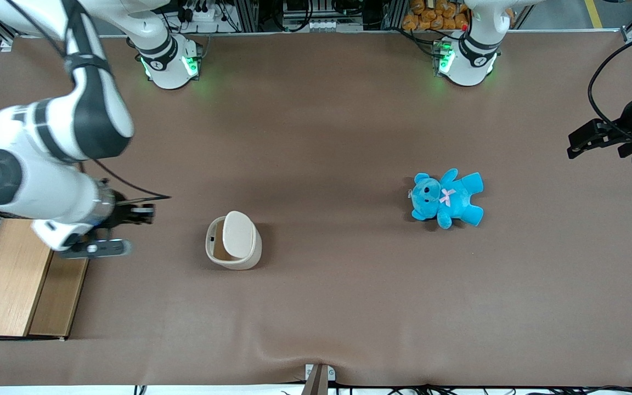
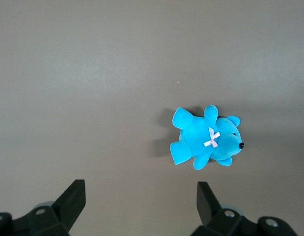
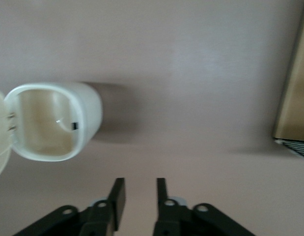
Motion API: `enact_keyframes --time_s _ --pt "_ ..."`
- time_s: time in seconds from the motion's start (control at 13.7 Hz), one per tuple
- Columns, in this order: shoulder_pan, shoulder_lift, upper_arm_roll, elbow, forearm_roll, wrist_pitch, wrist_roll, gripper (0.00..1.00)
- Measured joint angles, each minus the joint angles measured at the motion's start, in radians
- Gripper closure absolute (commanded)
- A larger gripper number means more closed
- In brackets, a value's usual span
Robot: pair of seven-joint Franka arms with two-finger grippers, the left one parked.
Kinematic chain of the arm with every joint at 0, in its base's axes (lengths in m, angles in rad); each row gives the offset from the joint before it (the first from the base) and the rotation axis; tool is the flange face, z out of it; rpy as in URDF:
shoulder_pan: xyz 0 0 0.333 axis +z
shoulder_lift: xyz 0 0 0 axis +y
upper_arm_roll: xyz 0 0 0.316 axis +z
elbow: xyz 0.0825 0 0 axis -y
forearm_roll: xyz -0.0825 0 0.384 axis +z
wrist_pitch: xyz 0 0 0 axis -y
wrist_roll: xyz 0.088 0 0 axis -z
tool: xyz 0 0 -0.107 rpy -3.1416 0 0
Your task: Open trash can with right arm
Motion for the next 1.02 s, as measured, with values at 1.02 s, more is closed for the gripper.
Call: enact_keyframes --time_s 1.02 --pt "-0.19 -0.344 -0.012 -0.009 -0.027 -0.371 -0.084 0.0"
